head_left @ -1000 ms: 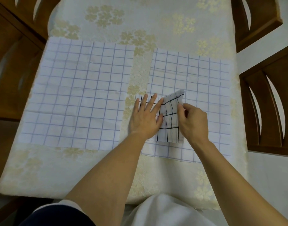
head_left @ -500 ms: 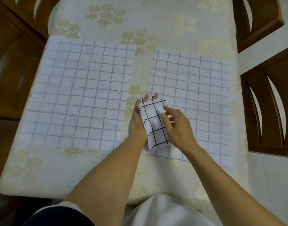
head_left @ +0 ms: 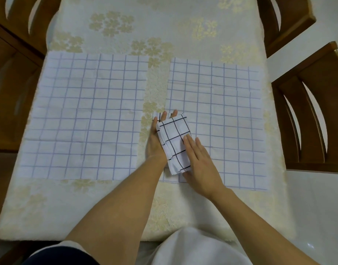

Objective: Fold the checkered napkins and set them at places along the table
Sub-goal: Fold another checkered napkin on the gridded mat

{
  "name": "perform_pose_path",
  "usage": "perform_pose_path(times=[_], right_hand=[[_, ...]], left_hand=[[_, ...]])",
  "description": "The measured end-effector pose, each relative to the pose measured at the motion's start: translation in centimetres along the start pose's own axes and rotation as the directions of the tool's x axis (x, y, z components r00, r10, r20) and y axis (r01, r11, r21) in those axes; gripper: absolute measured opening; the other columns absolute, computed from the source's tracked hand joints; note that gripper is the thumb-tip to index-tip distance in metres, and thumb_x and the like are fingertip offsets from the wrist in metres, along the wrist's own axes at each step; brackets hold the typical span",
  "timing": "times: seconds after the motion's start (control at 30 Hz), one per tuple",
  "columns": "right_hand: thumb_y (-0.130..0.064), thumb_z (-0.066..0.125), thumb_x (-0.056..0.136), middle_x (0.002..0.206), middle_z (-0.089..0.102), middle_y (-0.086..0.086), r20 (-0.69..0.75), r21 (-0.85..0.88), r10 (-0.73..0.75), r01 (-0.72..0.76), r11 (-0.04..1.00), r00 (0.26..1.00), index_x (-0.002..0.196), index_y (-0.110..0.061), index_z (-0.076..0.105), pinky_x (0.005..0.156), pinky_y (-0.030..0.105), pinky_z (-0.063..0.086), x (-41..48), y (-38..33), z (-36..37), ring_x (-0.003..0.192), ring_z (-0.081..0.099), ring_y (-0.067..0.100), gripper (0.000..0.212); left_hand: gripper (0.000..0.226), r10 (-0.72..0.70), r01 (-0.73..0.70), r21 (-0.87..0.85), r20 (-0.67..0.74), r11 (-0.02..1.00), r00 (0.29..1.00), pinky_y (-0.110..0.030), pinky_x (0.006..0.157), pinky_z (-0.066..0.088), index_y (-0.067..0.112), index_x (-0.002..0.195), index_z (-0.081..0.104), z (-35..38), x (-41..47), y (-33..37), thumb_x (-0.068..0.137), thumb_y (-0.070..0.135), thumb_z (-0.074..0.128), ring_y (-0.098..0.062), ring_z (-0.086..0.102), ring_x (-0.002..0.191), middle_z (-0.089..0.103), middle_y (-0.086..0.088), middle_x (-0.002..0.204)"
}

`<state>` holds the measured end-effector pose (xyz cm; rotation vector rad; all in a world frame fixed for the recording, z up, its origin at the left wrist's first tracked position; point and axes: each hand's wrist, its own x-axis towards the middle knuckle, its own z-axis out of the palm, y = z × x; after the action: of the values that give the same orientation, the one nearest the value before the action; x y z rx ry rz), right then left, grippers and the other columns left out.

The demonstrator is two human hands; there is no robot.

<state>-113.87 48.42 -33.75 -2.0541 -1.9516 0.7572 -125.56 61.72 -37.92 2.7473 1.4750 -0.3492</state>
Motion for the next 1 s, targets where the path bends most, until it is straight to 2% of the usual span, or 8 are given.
perform_pose_path(times=[0.17,0.27,0.33,0.53,0.63,0.8,0.9,1.0], right_hand=[[-0.033,0.034,0.103,0.169,0.012,-0.002,-0.152,0.330,0.097,-0.042,0.943,0.984,0.162,-0.019,0.010,0.126,0.037,0.017,1.0,-1.5,0.6,0.156,0.009,0.017,0.066],[-0.043,0.026,0.108,0.165,0.026,-0.005,-0.133,0.679,0.354,-0.176,0.713,0.926,0.161,-0.023,0.016,0.117,0.011,0.022,1.7,-3.0,-0.6,0.147,0.023,-0.002,0.058],[-0.049,0.023,0.104,0.163,0.030,-0.007,-0.120,0.754,0.451,-0.214,0.621,0.884,0.161,-0.028,0.017,0.117,0.013,0.024,2.1,-3.6,-1.1,0.145,0.028,-0.002,0.061],[-0.027,0.028,0.111,0.161,0.021,-0.017,-0.151,0.702,0.406,-0.191,0.686,0.901,0.161,-0.022,0.017,0.119,0.011,0.018,2.0,-3.8,-0.5,0.142,0.019,-0.017,0.052],[-0.011,0.032,0.105,0.165,0.018,-0.008,-0.195,0.614,0.356,-0.169,0.771,0.914,0.161,-0.018,0.014,0.126,0.028,0.016,2.0,-3.8,0.3,0.152,0.015,0.002,0.059],[-0.006,0.039,0.097,0.168,0.015,0.006,-0.245,0.413,0.261,-0.143,0.899,0.934,0.160,-0.008,0.013,0.127,0.044,0.013,2.8,-4.0,1.2,0.156,0.010,0.022,0.068],[-0.007,0.035,0.094,0.168,0.011,0.010,-0.227,0.306,0.202,-0.127,0.943,0.953,0.160,-0.004,0.009,0.127,0.044,0.011,3.2,-4.5,1.3,0.156,0.006,0.024,0.071],[-0.030,0.017,0.091,0.167,0.010,0.015,-0.217,0.206,0.150,-0.105,0.973,0.965,0.159,0.000,0.011,0.127,0.042,0.009,3.5,-5.0,1.4,0.156,0.006,0.027,0.074]], left_hand=[[0.081,0.083,-0.080,-0.155,0.014,0.985,0.996,-0.053,0.125,-0.005,0.026,0.150,-0.037,-1.0,-0.3,-0.1,0.098,0.064,0.013,-0.031,-0.013,0.156,-0.022,-0.002,0.168],[0.073,0.064,-0.064,-0.248,-0.006,0.967,0.998,-0.053,0.125,-0.001,0.026,0.162,0.005,-1.6,-0.3,0.0,0.098,0.059,0.009,-0.030,-0.004,0.157,0.001,-0.002,0.171],[0.074,0.047,-0.044,-0.334,0.001,0.941,0.999,-0.051,0.125,-0.003,0.027,0.162,0.014,-1.7,-0.1,-0.2,0.098,0.062,0.000,-0.026,-0.004,0.157,0.005,0.000,0.171],[0.054,-0.020,0.005,-0.756,-0.010,0.655,1.000,-0.040,0.127,-0.006,0.021,0.160,0.026,-1.5,0.4,-1.2,0.109,0.037,0.034,-0.016,-0.006,0.157,0.009,0.006,0.170],[0.045,-0.112,0.082,-0.864,0.030,0.497,0.993,-0.031,0.126,-0.007,0.020,0.154,0.039,-2.6,0.4,-1.6,0.111,0.030,0.030,-0.015,0.002,0.157,0.027,0.003,0.166],[0.055,-0.131,0.253,-0.933,0.225,0.258,0.965,-0.045,0.124,0.025,0.034,0.139,0.056,-4.2,-0.2,-3.3,0.105,0.059,0.021,-0.019,0.032,0.150,0.048,0.003,0.155],[0.067,-0.113,0.302,-0.952,0.294,0.059,0.949,-0.037,0.119,0.033,0.027,0.138,0.059,-5.9,-0.6,-3.7,0.104,0.063,0.014,-0.009,0.050,0.131,0.059,0.007,0.142],[0.076,-0.070,0.348,-0.937,0.348,-0.007,0.935,-0.024,0.107,0.033,0.021,0.142,0.057,-7.5,-0.3,-4.2,0.101,0.067,0.013,-0.009,0.051,0.125,0.059,0.001,0.139]])
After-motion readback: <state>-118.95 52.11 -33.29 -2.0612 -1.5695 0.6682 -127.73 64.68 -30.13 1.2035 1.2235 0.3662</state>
